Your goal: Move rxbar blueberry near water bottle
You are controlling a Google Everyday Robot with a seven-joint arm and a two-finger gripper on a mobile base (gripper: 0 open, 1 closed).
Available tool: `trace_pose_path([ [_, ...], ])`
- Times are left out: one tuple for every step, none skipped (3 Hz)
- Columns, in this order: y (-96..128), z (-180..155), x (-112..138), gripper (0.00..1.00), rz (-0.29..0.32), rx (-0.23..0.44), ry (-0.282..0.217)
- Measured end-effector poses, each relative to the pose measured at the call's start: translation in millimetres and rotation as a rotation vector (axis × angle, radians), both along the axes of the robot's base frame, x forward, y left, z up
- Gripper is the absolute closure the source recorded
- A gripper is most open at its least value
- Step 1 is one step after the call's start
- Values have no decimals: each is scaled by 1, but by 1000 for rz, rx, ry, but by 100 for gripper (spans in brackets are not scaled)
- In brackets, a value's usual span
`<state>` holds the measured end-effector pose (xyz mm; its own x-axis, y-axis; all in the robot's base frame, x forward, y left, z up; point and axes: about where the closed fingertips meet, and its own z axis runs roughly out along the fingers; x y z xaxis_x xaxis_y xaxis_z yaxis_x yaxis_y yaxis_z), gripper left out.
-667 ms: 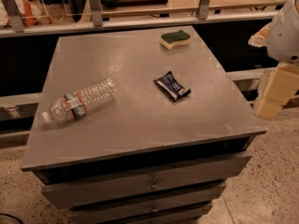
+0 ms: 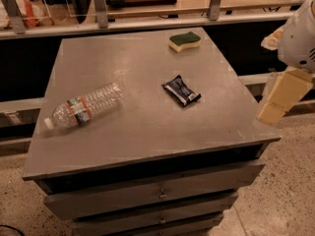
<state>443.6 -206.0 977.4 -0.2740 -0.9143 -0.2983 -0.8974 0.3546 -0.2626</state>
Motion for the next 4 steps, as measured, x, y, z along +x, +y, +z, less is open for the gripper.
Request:
trace_pose_path([
  [13,-17,5,0,-146,142,-29],
  [20,-40,8,0,-317,276,-54],
  [26,-58,15,0,-417,356,-107],
  [37,-81,42,0,-499,426,-191],
])
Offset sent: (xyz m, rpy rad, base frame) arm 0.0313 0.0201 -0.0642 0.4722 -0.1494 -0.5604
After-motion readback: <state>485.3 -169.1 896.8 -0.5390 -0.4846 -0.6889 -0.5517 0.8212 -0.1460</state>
